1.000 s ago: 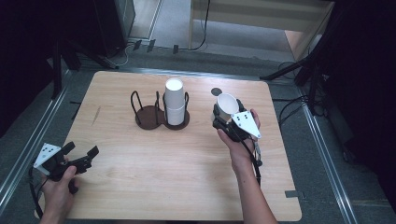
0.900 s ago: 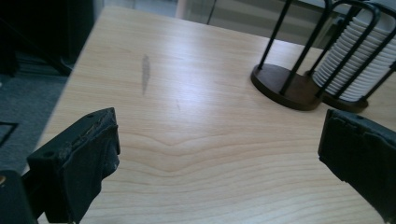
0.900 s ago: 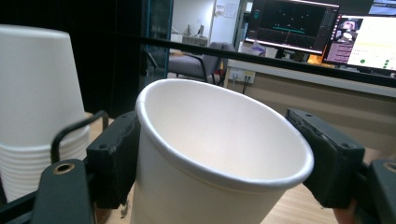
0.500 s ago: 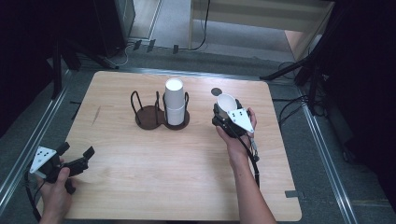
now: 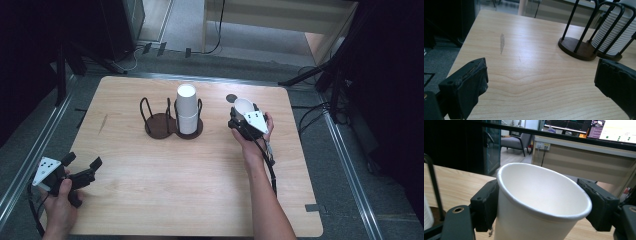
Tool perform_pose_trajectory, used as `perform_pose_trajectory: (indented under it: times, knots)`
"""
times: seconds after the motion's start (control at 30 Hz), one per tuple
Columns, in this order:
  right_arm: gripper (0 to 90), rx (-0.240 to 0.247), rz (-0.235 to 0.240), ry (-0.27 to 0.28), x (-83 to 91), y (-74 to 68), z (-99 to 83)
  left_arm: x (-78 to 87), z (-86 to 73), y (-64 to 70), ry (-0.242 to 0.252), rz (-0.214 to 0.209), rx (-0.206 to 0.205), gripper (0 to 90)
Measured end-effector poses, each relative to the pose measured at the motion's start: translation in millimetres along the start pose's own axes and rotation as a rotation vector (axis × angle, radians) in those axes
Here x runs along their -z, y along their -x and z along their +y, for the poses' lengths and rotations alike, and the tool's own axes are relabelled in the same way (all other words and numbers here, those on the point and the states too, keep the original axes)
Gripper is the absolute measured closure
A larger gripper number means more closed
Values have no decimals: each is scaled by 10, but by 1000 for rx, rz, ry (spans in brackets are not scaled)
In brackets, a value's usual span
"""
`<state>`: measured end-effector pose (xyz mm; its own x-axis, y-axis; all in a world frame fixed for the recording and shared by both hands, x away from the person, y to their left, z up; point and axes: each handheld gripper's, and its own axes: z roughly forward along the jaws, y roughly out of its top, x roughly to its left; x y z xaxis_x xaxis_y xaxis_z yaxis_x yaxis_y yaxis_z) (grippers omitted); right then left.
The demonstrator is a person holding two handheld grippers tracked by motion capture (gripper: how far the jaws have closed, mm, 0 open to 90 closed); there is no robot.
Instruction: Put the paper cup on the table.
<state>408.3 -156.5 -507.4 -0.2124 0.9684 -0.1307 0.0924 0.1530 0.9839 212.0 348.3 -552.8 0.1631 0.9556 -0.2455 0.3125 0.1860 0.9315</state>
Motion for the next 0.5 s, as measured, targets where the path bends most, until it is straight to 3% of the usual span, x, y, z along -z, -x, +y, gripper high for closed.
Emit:
perform_pose_trajectory:
  times: [0.5]
  knots:
    - [219,38,-18,-42,-294,14,-106,-6,-1,2,0,-3,-1,0]
